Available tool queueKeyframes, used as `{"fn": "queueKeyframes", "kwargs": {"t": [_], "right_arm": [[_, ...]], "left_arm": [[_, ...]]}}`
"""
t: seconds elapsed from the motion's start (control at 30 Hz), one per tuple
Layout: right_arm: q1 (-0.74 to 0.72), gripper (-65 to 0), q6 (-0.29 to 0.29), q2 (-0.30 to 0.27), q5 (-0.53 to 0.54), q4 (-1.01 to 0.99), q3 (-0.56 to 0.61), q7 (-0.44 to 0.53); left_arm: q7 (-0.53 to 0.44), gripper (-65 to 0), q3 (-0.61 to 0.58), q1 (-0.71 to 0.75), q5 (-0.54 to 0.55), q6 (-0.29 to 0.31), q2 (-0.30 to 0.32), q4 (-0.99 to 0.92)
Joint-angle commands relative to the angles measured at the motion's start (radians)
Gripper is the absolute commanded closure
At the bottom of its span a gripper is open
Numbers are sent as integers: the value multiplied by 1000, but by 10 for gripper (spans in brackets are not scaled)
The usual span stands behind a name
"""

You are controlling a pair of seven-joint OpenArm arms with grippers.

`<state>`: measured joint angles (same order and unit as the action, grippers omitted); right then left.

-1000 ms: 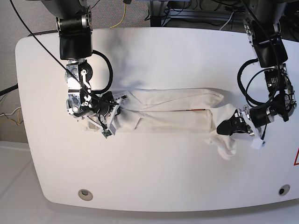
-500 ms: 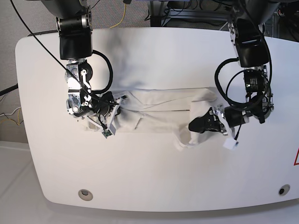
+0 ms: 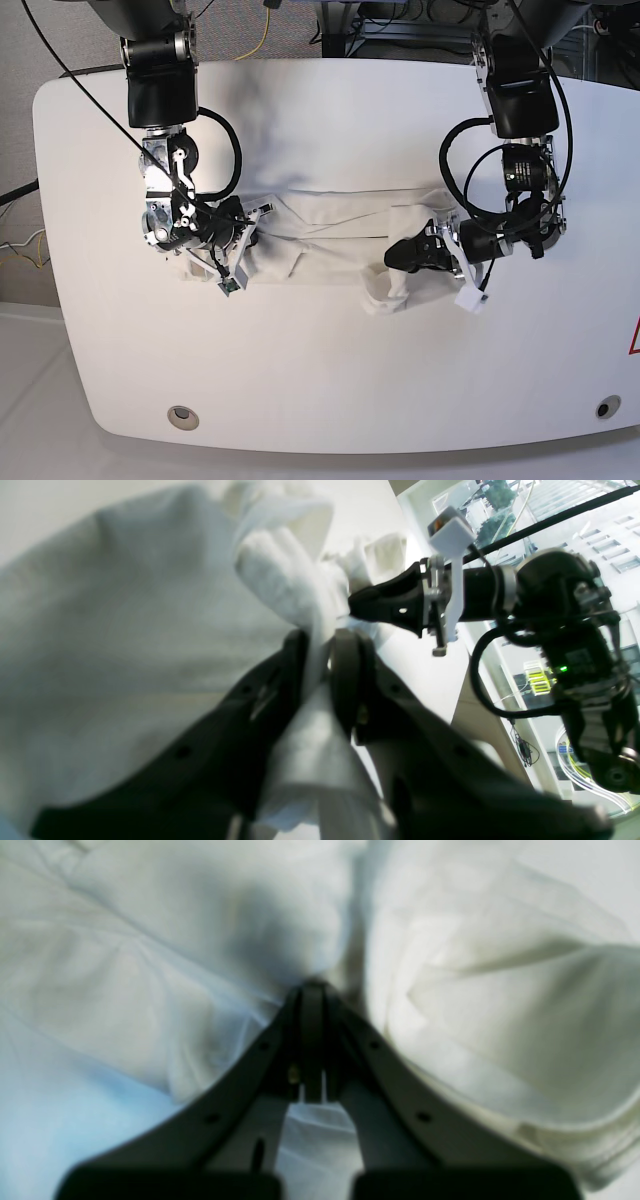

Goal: Fold the T-shirt properly
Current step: 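Drag the gripped band end with the left gripper toward the right gripper, then press the folded end down with the left gripper onto the band middle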

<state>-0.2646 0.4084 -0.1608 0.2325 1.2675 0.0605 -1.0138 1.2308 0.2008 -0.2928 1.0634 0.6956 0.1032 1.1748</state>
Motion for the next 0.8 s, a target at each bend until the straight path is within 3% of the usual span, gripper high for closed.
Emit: {"fn": "queueKeyframes", "kwargs": {"t": [0.0,0.37,0.77], "right_arm": [[23,0,2,-1,-40,-22,6,-95],[21,0,2,0,-40,-22,6,-95],[23,0,2,0,-40,-22,6,-95]], "left_arm": [[-24,-139,-21,-10,18,3,0,15],[-112,-208,-133,30,18,3,-15,15],[-130,-480,-149,36,18,3,-13,21]]}}
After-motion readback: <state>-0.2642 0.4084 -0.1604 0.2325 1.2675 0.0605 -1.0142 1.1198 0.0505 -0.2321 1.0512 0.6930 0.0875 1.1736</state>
